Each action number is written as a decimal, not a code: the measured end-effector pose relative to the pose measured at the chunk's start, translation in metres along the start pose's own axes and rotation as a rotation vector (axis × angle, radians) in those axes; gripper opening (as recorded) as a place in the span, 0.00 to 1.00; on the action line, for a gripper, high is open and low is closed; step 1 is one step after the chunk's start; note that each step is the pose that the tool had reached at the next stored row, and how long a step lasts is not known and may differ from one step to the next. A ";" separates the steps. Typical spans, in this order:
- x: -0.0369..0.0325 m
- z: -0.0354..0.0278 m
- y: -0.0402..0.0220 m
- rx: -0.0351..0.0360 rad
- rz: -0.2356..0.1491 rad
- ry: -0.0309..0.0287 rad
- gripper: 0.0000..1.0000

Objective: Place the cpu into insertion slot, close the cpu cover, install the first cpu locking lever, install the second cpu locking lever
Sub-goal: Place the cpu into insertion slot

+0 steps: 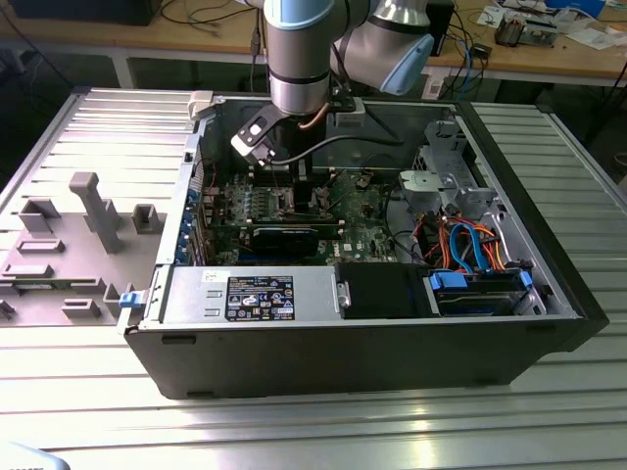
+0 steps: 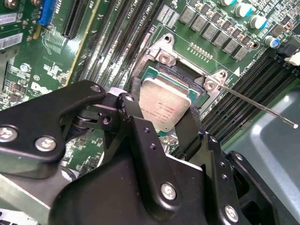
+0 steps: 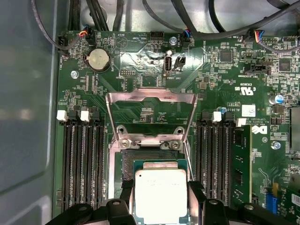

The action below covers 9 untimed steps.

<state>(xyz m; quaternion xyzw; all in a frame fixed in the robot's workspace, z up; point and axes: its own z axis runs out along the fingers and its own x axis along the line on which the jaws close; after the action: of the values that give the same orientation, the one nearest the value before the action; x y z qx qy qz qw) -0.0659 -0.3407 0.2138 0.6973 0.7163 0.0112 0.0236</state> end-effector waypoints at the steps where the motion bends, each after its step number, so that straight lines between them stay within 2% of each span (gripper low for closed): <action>1: 0.0008 0.0003 0.0000 0.0001 0.002 -0.0001 0.55; 9: 0.0067 0.0089 0.0001 0.0006 0.034 -0.0016 0.55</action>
<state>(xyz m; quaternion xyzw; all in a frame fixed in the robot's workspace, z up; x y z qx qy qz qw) -0.0656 -0.3342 0.2048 0.7093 0.7044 0.0108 0.0238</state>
